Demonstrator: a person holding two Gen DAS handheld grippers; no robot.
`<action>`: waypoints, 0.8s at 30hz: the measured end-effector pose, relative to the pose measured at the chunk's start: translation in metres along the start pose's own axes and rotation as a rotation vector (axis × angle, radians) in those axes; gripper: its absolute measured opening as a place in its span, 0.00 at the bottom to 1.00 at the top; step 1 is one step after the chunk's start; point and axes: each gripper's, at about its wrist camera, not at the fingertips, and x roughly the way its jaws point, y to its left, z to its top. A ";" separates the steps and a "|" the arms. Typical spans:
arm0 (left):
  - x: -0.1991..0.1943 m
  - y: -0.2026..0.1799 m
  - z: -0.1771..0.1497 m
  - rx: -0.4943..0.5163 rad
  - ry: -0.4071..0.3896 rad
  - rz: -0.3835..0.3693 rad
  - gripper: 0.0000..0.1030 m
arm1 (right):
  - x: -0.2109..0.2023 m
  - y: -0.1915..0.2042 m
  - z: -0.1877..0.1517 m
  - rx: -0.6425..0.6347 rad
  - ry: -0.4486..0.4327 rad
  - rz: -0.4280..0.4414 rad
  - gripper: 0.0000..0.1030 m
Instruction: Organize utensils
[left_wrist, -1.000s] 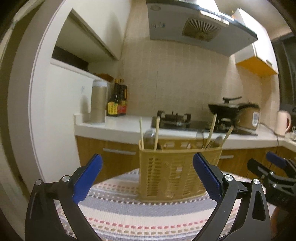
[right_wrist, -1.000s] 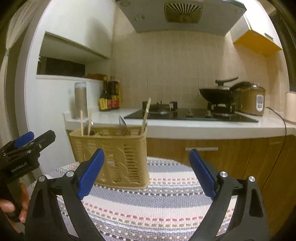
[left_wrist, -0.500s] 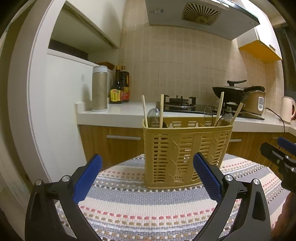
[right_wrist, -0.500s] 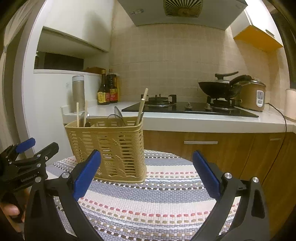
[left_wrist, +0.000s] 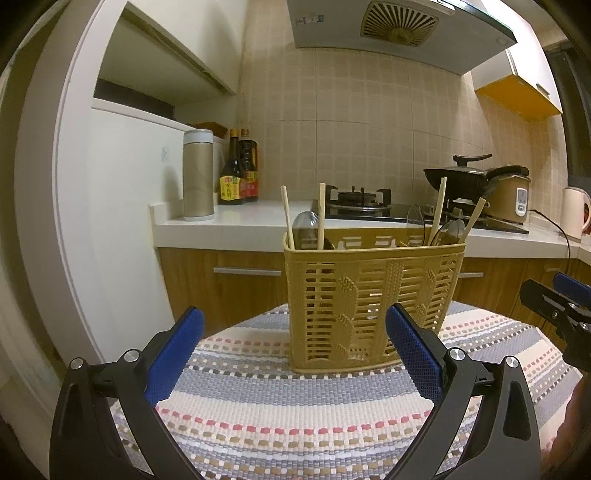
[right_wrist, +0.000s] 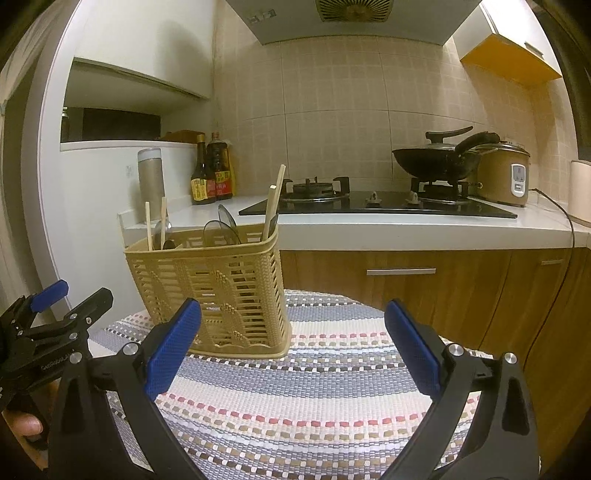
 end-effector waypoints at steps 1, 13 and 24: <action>0.000 0.000 0.000 0.000 0.000 0.000 0.93 | 0.000 0.000 0.000 -0.001 0.002 0.001 0.92; 0.000 -0.001 0.000 0.002 0.003 -0.004 0.93 | 0.003 0.001 -0.002 0.004 0.015 0.002 0.92; 0.000 -0.005 -0.002 0.010 0.008 0.002 0.93 | 0.003 0.001 -0.003 0.002 0.020 0.002 0.92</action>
